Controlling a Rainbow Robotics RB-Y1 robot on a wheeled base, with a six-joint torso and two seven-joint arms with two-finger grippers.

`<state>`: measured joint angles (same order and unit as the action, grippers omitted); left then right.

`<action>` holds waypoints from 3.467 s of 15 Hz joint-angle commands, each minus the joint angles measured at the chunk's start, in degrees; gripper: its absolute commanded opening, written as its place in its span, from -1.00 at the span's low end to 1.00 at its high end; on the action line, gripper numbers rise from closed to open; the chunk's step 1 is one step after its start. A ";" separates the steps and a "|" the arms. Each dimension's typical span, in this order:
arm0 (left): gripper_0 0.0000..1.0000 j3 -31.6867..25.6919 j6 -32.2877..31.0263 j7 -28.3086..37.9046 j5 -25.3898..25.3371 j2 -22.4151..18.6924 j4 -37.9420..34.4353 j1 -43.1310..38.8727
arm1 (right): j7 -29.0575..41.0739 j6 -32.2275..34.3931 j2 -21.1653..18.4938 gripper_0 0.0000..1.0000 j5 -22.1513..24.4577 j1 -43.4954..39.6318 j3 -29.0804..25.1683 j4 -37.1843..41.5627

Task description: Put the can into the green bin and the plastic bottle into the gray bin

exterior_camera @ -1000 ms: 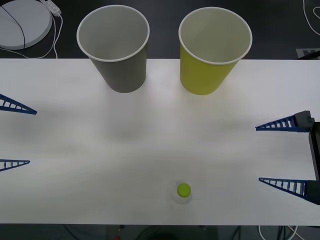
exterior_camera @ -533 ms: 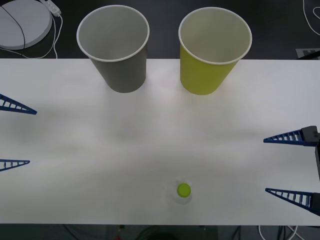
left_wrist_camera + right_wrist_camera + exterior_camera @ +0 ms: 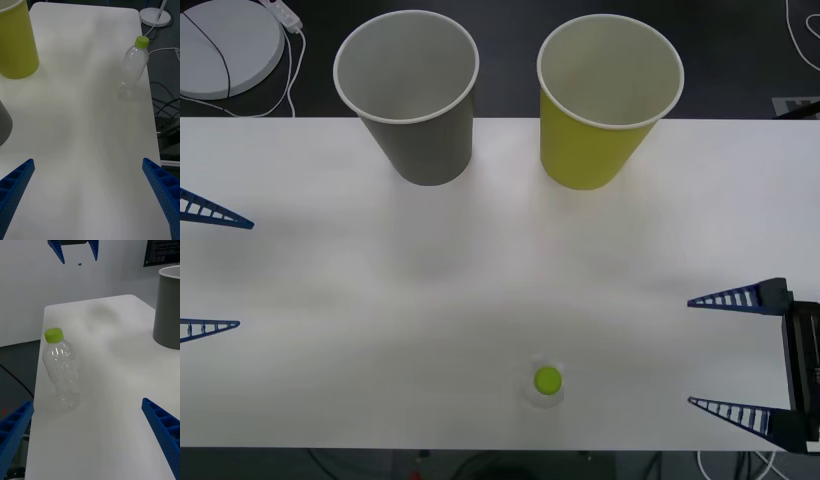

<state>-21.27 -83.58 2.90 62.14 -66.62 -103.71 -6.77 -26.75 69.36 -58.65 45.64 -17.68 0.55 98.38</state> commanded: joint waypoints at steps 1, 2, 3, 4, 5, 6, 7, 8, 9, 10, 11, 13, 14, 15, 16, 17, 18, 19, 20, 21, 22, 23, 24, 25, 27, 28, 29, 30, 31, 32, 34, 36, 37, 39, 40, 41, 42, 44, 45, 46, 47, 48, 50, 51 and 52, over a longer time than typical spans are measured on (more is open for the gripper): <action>1.00 0.00 0.00 0.00 0.00 0.00 0.00 0.00 | -3.04 -0.01 1.52 1.00 -0.90 2.83 4.64 -3.55; 1.00 0.00 0.00 0.00 0.00 0.00 0.00 0.00 | -3.57 -0.01 2.22 1.00 -0.81 3.88 6.04 -4.78; 1.00 0.00 0.00 0.00 0.00 0.00 0.00 0.00 | -4.27 -0.10 2.49 1.00 -0.81 4.94 7.62 -5.66; 1.00 0.00 0.00 0.00 0.00 0.00 0.00 0.00 | -4.71 -0.10 2.75 1.00 -0.81 5.64 8.85 -6.36; 1.00 0.00 0.00 0.00 0.00 0.00 0.00 0.00 | -5.50 -0.19 3.37 1.00 -0.81 6.43 10.00 -7.33; 1.00 0.00 0.00 0.00 0.00 0.00 0.00 0.00 | -6.12 -0.19 3.72 1.00 -0.81 6.70 10.44 -7.86; 1.00 0.00 0.00 0.00 0.00 0.00 0.00 0.00 | -6.64 -0.19 3.98 1.00 -0.72 7.31 11.32 -8.21; 1.00 0.00 0.00 0.00 0.00 0.00 0.00 0.00 | -7.00 -0.45 3.98 1.00 -0.81 7.75 12.19 -8.38; 1.00 0.00 0.00 0.00 0.00 0.00 0.00 0.00 | -7.44 -0.80 4.16 1.00 -0.72 8.10 12.90 -8.38; 1.00 0.00 0.00 0.00 0.00 0.00 0.00 0.00 | -7.79 -0.98 4.51 1.00 -0.81 8.37 13.34 -8.38; 1.00 0.00 0.00 0.00 0.00 0.00 0.00 0.00 | -7.96 -1.42 4.51 1.00 -0.72 8.81 14.22 -8.38; 1.00 0.00 0.00 0.00 0.00 0.00 0.00 0.00 | -8.23 -2.65 4.51 1.00 -0.90 10.12 16.76 -8.38; 1.00 0.00 0.00 0.00 0.00 0.00 0.00 0.00 | -8.49 -3.79 4.51 1.00 -1.43 10.83 18.35 -8.38; 1.00 0.00 0.00 0.00 0.00 0.00 0.00 0.00 | -8.75 -4.84 4.51 1.00 -1.78 11.62 20.10 -8.47; 1.00 0.00 0.00 0.00 0.00 0.00 0.00 0.00 | -9.11 -5.81 4.51 1.00 -2.22 12.23 21.51 -8.38; 1.00 0.00 0.00 0.00 0.00 0.00 0.00 0.00 | -9.55 -6.95 4.51 1.00 -2.92 12.94 23.18 -8.38; 1.00 0.00 0.00 0.00 0.00 0.00 0.00 0.00 | -9.90 -7.92 4.51 1.00 -3.45 13.73 24.67 -8.38; 1.00 0.00 0.00 0.00 0.00 0.00 0.00 0.00 | -10.42 -8.97 4.51 1.00 -3.89 14.52 26.08 -8.38; 1.00 0.00 0.00 0.00 0.00 0.00 0.00 0.00 | -10.78 -9.50 4.77 1.00 -3.98 15.31 27.14 -8.38; 1.00 0.00 0.00 0.00 0.00 0.00 0.00 0.00 | -11.22 -9.85 5.12 1.00 -3.98 15.93 27.84 -8.38; 1.00 0.00 0.00 0.00 0.00 0.00 0.00 0.00 | -11.65 -10.12 5.65 1.00 -3.98 16.28 28.37 -8.38; 1.00 0.00 0.00 0.00 0.00 0.00 0.00 0.00 | -12.01 -10.29 5.83 1.00 -3.89 16.80 29.16 -8.38; 1.00 0.00 0.00 0.00 0.00 0.00 0.00 0.00 | -12.45 -10.91 5.91 1.00 -3.98 17.77 30.56 -8.47; 1.00 0.00 0.00 0.00 0.00 0.00 0.00 0.00 | -12.80 -11.35 5.91 1.00 -4.15 18.65 32.15 -8.38; 1.00 0.00 0.00 0.00 0.00 0.00 0.00 0.00 | -13.50 -12.23 6.18 1.00 -4.68 19.70 34.17 -8.47; 1.00 0.00 0.00 0.00 0.00 0.00 0.00 0.00 | -13.94 -12.49 6.62 1.00 -4.59 19.88 34.25 -8.47; 1.00 0.00 0.00 0.00 0.00 0.00 0.00 0.00 | -14.29 -12.84 6.79 1.00 -4.59 20.06 34.43 -8.47; 1.00 0.00 0.00 0.00 0.00 0.00 0.00 0.00 | -14.64 -13.46 6.97 1.00 -4.50 20.41 34.96 -8.47; 1.00 0.00 0.00 0.00 0.00 0.00 0.00 0.00 | -14.82 -14.16 7.23 1.00 -4.50 20.85 35.92 -8.47; 1.00 0.00 0.00 0.00 0.00 0.00 0.00 0.00 | -14.91 -14.69 7.58 1.00 -4.50 21.29 36.45 -8.47; 1.00 0.00 0.00 0.00 0.00 0.00 0.00 0.00 | -15.26 -15.83 8.37 1.00 -4.59 22.34 37.68 -8.47; 1.00 0.00 0.00 0.00 0.00 0.00 0.00 0.00 | -15.43 -17.59 8.73 1.00 -5.03 23.84 39.97 -8.47; 1.00 0.00 0.00 0.00 0.00 0.00 0.00 0.00 | -15.70 -18.64 8.99 1.00 -5.82 24.80 41.46 -8.47; 1.00 0.00 0.00 0.00 0.00 0.00 0.00 0.00 | -16.05 -19.79 9.43 1.00 -6.00 25.68 42.52 -8.47; 1.00 0.00 0.00 0.00 0.00 0.00 0.00 0.00 | -16.14 -20.14 9.69 1.00 -6.00 25.95 42.78 -8.47; 1.00 0.00 0.00 0.00 0.00 0.00 0.00 0.00 | -16.14 -20.49 9.69 1.00 -6.00 26.47 43.48 -8.47; 1.00 0.00 0.00 0.00 0.00 0.00 0.00 0.00 | -16.14 -20.66 9.69 1.00 -6.00 26.74 43.83 -8.47; 1.00 0.00 0.00 0.00 0.00 0.00 0.00 0.00 | -16.23 -20.66 9.87 1.00 -6.09 26.82 44.10 -8.56; 1.00 0.00 0.00 0.00 0.00 0.00 0.00 0.00 | -16.23 -20.66 9.96 1.00 -6.00 26.82 44.27 -8.47; 1.00 0.00 0.00 0.00 0.00 0.00 0.00 0.00 | -16.31 -20.66 9.87 1.00 -6.00 26.82 44.45 -8.56; 1.00 0.00 0.00 0.00 0.00 0.00 0.00 0.00 | -16.23 -20.66 9.87 -0.19 -6.09 26.82 44.89 -8.56; 1.00 0.00 0.00 0.00 0.00 0.00 0.00 0.00 | -16.05 -20.40 9.96 -0.93 -6.09 26.82 44.98 -9.00; 1.00 0.00 0.00 0.00 0.00 0.00 0.00 0.00 | -16.31 -20.22 9.96 -1.00 -6.26 26.82 45.07 -9.26; 1.00 0.00 0.00 0.00 0.00 0.00 0.00 0.00 | -16.31 -20.14 9.96 -1.00 -6.26 26.82 45.07 -9.26; 1.00 0.00 0.00 0.00 0.00 0.00 0.00 0.00 | -16.31 -20.05 9.96 -1.00 -6.26 26.82 45.07 -9.26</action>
<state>-21.27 -83.58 2.90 62.14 -66.62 -103.71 -6.77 -43.05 49.20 -48.69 39.36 9.14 45.63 89.12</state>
